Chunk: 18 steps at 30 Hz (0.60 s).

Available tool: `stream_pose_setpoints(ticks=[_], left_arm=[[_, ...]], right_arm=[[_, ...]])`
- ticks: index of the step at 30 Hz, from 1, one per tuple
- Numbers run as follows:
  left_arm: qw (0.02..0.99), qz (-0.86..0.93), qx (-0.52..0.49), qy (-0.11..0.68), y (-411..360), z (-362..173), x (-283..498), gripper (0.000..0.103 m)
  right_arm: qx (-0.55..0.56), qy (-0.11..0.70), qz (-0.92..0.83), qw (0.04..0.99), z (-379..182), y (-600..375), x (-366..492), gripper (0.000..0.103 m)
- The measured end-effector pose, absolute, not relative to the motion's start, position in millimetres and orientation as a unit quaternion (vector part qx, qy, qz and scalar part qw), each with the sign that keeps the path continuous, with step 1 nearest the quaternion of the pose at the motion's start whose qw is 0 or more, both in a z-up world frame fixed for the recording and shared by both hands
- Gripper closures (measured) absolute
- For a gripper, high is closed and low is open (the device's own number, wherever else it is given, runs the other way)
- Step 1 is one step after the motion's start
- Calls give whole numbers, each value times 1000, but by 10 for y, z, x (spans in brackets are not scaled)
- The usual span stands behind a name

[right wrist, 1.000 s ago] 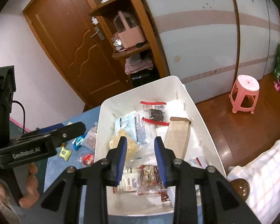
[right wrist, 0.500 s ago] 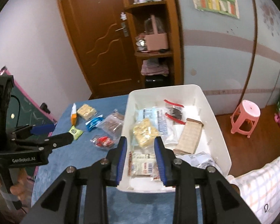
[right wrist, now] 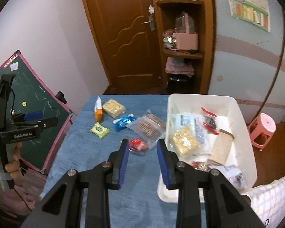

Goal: Organize snacks
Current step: 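Withdraw both tools from the bin back over the table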

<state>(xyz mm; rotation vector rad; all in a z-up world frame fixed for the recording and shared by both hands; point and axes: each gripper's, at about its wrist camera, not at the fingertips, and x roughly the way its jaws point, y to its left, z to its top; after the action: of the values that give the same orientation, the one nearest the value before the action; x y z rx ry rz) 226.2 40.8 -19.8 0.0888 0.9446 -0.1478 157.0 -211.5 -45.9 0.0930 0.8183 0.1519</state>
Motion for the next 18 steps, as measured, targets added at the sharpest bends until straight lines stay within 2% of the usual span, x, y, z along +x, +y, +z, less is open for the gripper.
stream_pose_setpoints(ticks=[11,18], left_arm=[[891,-28,39,452,757,59,2930,23],[884,4,46,466,716,-91,3448,23]], right_arm=[[-1,387,85,918,243,-1627,2463,72],[-19,415,91,905,276,-1429,3207,72]])
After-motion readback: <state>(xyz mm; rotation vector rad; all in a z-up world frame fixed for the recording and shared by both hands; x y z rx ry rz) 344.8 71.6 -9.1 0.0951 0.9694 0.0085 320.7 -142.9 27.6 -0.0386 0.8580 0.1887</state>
